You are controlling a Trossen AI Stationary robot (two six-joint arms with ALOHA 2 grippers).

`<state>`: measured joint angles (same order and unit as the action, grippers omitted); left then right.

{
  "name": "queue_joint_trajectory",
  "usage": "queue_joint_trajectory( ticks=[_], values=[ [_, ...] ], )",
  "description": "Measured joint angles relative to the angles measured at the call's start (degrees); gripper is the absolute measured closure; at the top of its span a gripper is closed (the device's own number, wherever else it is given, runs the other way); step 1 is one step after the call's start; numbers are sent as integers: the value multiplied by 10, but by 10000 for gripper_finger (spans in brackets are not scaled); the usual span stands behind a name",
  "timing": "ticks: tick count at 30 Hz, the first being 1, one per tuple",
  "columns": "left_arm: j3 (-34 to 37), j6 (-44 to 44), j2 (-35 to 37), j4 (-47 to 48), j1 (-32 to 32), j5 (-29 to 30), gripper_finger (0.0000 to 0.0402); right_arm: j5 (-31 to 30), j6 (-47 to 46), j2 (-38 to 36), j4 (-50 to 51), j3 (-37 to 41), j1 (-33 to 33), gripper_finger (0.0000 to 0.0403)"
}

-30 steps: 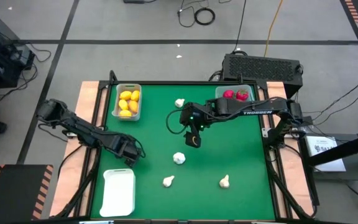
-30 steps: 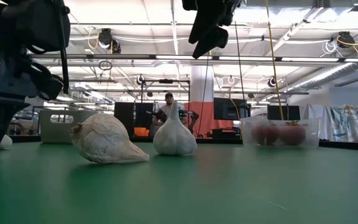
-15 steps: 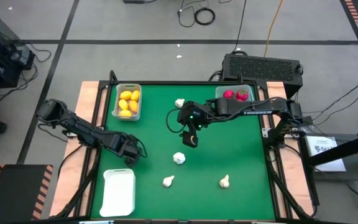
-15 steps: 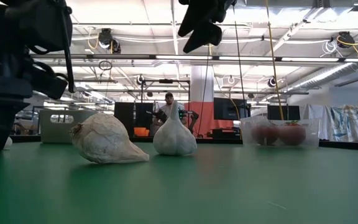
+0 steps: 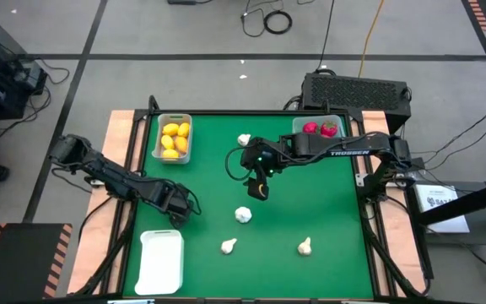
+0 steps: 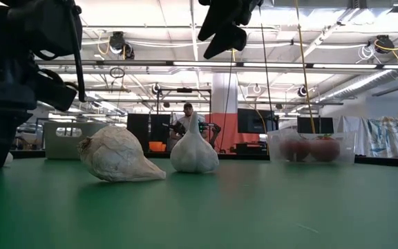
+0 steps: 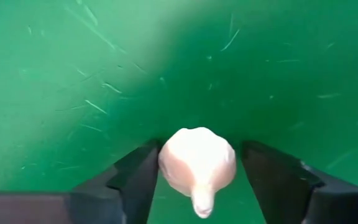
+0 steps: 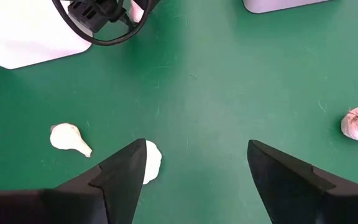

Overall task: Sort produce into baskets
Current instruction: Put the garlic into the white bin

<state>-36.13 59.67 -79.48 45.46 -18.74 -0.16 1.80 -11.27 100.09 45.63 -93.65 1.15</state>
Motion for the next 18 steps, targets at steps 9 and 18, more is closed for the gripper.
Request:
queue_joint_trajectory(
  ticks=[9, 18],
  values=[
    [-8, 0, 8, 29, 1, -12, 225, 0, 0, 0, 1, 0, 0, 133],
    [-81, -5, 74, 80, 12, -24, 231, 0, 3, 0, 0, 0, 0, 133]
  ],
)
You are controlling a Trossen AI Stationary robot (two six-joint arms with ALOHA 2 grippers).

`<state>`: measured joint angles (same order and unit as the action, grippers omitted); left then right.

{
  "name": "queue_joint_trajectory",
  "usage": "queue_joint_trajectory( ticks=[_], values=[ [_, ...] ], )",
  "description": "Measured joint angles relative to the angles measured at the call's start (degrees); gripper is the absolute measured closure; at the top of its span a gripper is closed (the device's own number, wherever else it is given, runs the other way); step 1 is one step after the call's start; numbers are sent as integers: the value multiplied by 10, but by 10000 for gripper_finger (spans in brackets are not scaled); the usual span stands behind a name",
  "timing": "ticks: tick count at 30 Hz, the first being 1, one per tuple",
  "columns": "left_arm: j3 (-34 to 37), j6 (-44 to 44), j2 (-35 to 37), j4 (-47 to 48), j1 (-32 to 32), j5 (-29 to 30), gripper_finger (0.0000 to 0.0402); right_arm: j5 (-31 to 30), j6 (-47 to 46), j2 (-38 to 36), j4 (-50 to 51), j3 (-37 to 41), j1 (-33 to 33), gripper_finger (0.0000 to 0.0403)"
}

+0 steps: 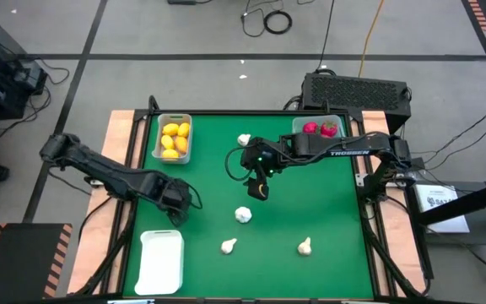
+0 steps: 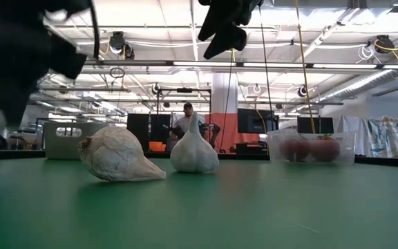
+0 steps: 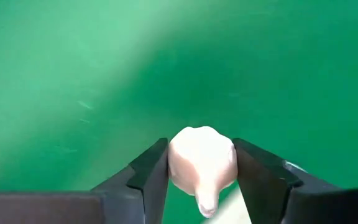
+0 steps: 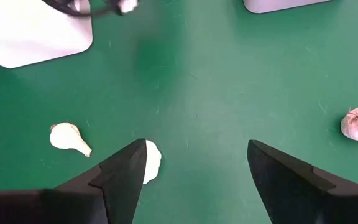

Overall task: Sort produce into baskets
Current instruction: Put the garlic into the white bin

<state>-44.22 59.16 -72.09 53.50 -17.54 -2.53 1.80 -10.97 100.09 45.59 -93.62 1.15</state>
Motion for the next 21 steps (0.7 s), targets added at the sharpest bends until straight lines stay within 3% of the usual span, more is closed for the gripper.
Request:
queue_joint_trajectory(
  ticks=[10, 16, 21],
  values=[
    [-100, 35, 58, -1, -52, -65, 232, 0, 22, 0, -21, 0, 0, 133],
    [-103, 103, 51, -8, -135, -135, 232, 0, 27, 0, -21, 0, 0, 133],
    [-103, 136, 41, -31, -203, -150, 232, 0, 27, 0, -21, 0, 0, 133]
  ],
)
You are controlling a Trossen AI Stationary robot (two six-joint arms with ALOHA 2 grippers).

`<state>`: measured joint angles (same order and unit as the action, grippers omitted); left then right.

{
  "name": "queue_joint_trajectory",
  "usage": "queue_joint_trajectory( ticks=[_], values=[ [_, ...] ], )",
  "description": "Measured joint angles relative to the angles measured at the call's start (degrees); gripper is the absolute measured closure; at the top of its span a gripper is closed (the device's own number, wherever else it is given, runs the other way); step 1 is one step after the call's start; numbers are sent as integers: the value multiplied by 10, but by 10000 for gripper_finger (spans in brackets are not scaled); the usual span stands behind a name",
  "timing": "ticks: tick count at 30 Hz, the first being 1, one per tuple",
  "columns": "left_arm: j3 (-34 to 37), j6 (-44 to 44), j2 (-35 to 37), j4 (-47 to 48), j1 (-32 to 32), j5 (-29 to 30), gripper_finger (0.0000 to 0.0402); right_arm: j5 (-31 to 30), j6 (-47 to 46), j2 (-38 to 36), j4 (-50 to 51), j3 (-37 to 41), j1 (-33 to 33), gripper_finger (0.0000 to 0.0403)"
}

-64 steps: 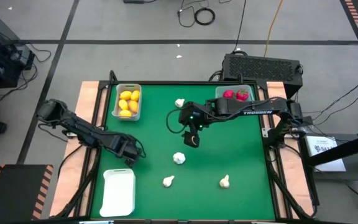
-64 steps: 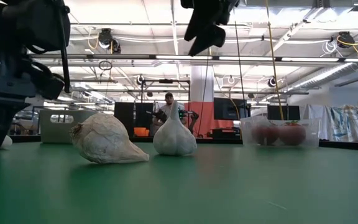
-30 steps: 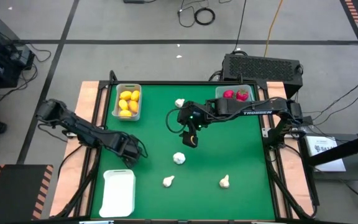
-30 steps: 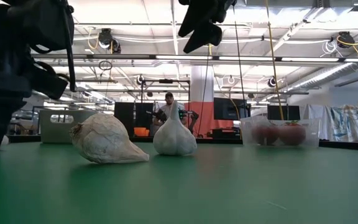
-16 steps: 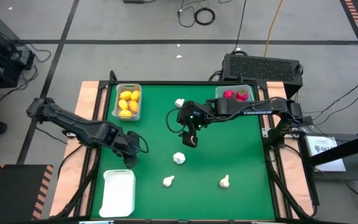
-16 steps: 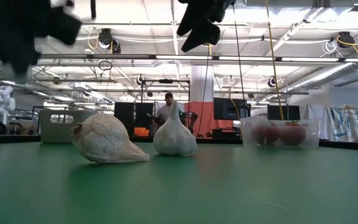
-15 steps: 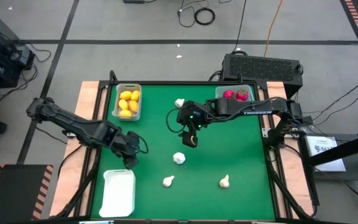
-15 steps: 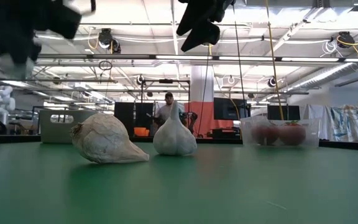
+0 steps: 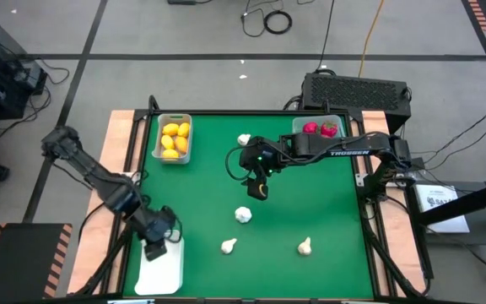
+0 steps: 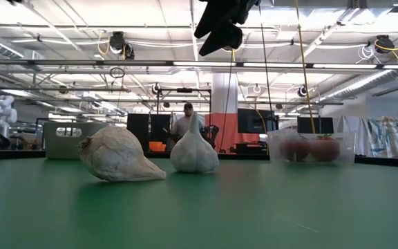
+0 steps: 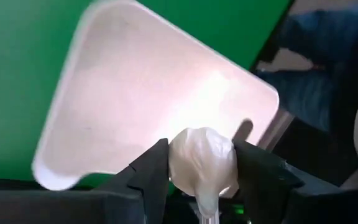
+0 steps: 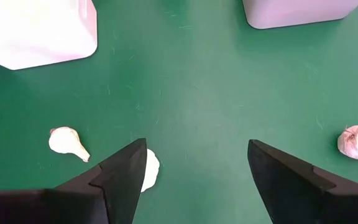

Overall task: Sort produce into baskets
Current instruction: Put the garlic into the white bin

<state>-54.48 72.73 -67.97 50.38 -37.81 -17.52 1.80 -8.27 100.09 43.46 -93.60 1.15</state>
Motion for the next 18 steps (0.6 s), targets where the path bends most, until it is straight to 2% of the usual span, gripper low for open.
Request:
queue_joint_trajectory(
  ticks=[5, 14, 18],
  values=[
    [0, 3, -12, -29, -35, 35, 226, 0, 5, 0, 0, 0, 0, 133],
    [0, 4, -36, -34, -50, 31, 154, -3, 7, 0, -16, 0, 0, 133],
    [0, -9, -37, -34, -50, 31, 138, -2, 7, 0, -21, 0, 0, 133]
  ],
)
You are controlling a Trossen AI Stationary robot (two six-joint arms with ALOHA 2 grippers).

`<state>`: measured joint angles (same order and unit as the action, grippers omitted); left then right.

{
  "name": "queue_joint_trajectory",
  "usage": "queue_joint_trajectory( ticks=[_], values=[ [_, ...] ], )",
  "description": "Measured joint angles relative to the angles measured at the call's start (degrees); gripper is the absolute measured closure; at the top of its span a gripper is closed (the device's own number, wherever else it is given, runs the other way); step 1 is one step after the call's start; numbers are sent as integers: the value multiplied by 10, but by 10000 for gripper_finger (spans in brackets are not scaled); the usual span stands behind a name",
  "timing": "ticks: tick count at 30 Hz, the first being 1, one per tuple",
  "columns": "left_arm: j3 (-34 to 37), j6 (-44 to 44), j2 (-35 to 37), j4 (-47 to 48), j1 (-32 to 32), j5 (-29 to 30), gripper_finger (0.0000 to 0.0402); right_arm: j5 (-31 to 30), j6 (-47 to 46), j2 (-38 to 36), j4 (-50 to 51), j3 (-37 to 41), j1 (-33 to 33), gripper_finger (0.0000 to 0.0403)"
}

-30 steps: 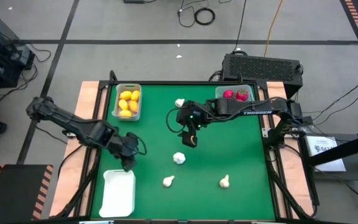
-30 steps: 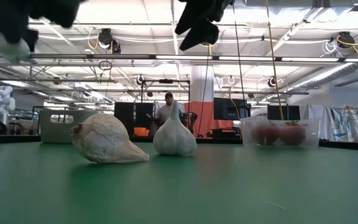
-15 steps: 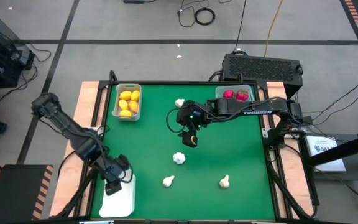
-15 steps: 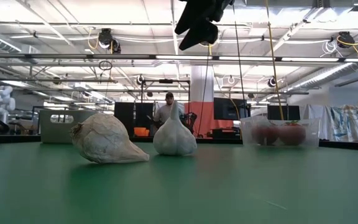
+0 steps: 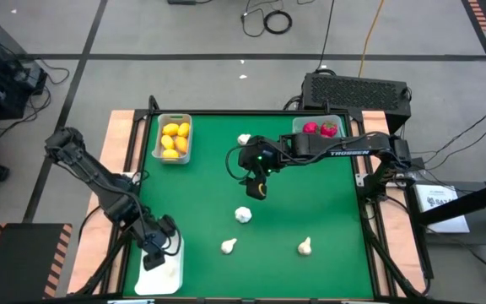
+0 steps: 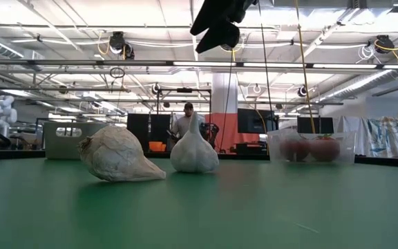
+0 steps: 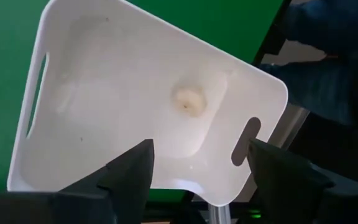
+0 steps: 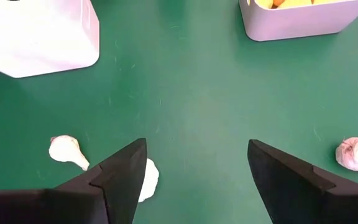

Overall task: Sort produce into baskets
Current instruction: Put the garlic into the white bin

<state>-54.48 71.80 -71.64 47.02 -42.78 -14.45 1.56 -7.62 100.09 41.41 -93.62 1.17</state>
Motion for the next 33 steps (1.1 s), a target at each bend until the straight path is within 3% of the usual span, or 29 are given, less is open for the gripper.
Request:
queue_joint_trajectory(
  ticks=[8, 16, 21, 25, 33],
  values=[
    [0, -81, 0, -32, 18, 22, 136, 2, -4, 0, 7, 0, 0, 133],
    [0, -265, 0, -75, 96, 112, 136, 2, -50, 0, 106, 0, -1, 133],
    [0, -431, -8, -93, 170, 168, 137, 0, -75, 0, 204, 0, -9, 133],
    [0, -572, -49, -169, 240, 208, 139, -1, -88, 0, 277, 0, -21, 133],
    [0, -691, -182, -380, 318, 169, 139, -59, -115, -2, 362, 0, -63, 133]
  ],
)
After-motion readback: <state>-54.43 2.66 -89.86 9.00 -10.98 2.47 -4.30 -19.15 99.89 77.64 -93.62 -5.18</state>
